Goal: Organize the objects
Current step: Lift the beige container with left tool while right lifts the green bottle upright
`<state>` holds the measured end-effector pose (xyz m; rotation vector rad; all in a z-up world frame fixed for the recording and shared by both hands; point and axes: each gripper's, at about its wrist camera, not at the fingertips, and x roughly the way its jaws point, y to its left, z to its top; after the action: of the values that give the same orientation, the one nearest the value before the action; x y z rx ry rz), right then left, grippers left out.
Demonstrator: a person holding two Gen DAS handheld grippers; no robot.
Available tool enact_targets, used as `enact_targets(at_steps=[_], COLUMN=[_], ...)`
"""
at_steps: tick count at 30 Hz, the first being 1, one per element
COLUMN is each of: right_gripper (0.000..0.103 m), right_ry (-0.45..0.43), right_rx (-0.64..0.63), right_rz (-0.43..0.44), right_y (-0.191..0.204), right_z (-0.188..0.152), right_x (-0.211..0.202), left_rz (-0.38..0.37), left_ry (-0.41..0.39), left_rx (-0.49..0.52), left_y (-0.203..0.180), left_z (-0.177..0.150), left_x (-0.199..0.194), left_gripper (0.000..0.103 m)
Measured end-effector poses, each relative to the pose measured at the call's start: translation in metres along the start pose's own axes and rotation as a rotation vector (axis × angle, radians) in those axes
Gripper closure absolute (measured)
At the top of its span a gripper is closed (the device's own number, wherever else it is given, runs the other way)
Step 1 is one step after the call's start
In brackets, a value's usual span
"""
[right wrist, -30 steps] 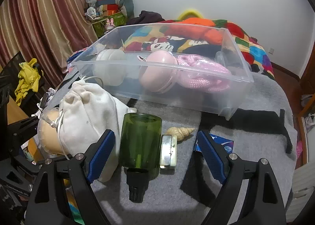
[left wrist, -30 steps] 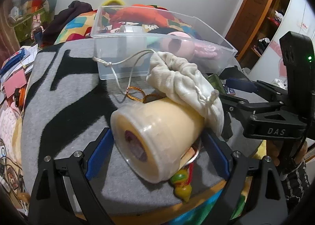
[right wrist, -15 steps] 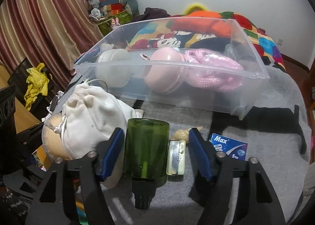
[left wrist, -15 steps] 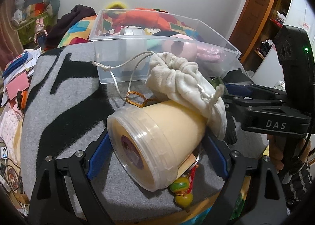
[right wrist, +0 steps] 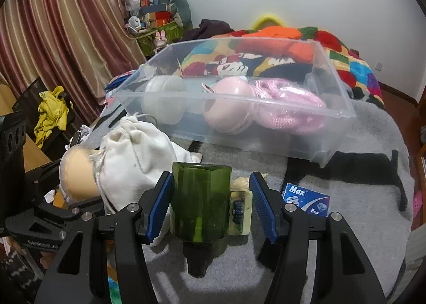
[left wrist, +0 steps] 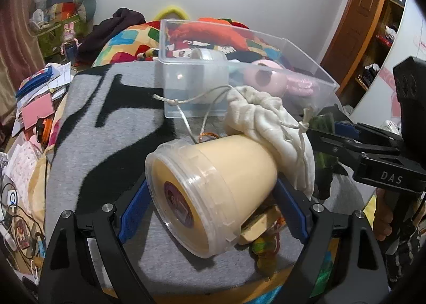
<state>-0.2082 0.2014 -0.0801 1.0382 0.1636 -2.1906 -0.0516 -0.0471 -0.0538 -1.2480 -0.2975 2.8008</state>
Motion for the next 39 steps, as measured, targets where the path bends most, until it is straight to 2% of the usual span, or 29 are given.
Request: enact_targets(at_steps=[13,29,33,39], right_gripper=[0.048,0.048,0.048,0.048], right_ry=[-0.073,-0.137,-0.126,-0.062], right_rx=[0.011,-0.002,-0.010,0.017], right_rz=[-0.028,-0.036,-0.035,-0.017], right_y=[-0.002,-0.006,-0.005,-0.015], right_z=[0.001,0.012,0.010,0.001], right_x=[-0.028,-0.048,-0.046,-0.028], left_rz=[0.006,-0.004,-0.007,-0.009], left_ry=[-0.087,-0.150,-0.152,-0.124], left_rx=[-0.009,0.033,0.034,0.033], left_y=[0.000,-0.018,-0.018,-0.020], left_z=[0.012,0.038,0.041,0.035], left_x=[-0.034,-0.051,-0.050,-0.042], left_gripper=[0.015,0.015,0.015,0.015])
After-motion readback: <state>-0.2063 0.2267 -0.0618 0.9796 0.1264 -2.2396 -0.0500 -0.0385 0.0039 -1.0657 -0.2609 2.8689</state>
